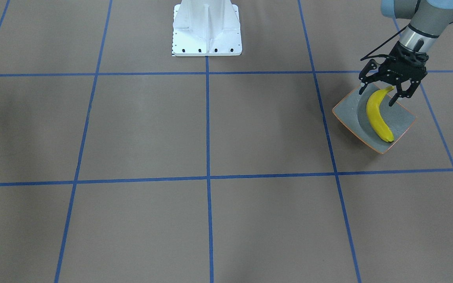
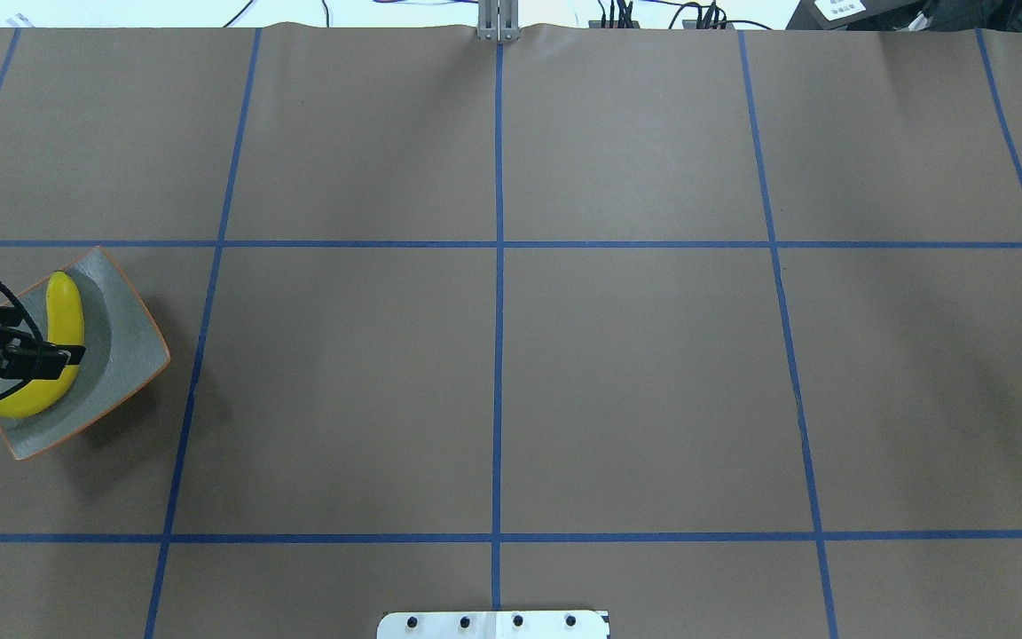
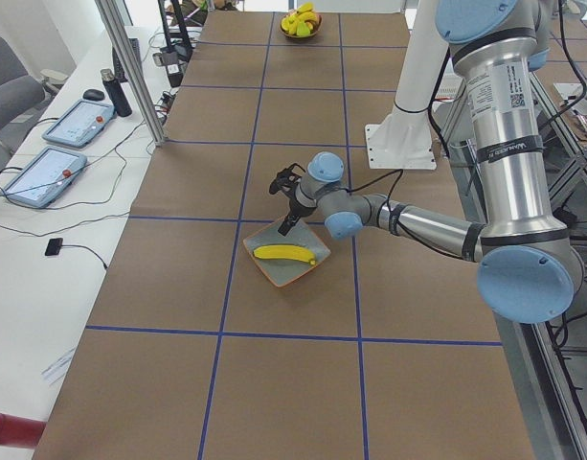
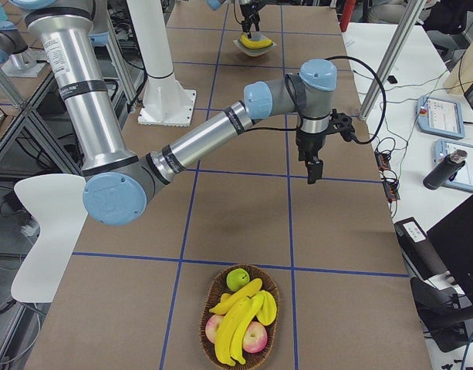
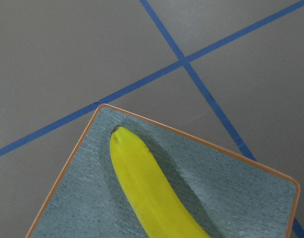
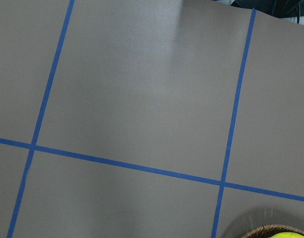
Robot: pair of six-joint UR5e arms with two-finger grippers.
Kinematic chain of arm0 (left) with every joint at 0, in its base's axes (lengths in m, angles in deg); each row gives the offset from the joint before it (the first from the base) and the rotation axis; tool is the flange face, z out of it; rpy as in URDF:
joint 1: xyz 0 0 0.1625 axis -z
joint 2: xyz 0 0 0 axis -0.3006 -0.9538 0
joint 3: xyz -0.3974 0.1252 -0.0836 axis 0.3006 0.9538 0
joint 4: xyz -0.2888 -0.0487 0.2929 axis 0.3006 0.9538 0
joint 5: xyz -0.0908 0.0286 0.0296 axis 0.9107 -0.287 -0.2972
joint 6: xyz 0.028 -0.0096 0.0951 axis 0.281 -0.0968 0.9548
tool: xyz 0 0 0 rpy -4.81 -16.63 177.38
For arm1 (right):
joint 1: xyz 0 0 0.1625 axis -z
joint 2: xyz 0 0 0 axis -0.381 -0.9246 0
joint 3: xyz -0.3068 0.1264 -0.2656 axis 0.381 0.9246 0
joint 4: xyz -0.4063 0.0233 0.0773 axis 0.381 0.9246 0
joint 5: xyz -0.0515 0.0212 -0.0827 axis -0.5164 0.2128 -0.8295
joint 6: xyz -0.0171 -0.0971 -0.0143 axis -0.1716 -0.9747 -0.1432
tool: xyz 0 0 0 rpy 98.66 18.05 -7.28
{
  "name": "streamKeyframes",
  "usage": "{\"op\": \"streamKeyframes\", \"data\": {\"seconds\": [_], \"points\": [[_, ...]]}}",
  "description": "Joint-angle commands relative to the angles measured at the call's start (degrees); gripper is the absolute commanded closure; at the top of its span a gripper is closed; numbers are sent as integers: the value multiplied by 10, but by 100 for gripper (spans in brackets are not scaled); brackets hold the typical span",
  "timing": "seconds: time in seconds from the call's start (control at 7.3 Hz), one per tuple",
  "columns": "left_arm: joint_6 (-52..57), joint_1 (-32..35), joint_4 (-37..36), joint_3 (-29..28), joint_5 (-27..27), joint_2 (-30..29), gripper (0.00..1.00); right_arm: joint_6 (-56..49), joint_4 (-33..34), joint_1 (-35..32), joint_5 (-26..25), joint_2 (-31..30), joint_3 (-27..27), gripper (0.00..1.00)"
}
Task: Transfer all bananas from basket to plate
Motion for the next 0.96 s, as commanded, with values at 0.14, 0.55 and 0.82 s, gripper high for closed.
{"op": "streamKeyframes", "data": {"seconds": [0.14,0.55,0.82], "points": [[-1,40,-3,11,55,-32,0,-61,-93,-13,1,-56,49,0],[-2,40,-3,11,55,-40,0,-221,-135,-65,1,-137,69,0],[-2,39,-3,11,55,-43,0,-341,-148,-101,-1,-182,97,0]]}}
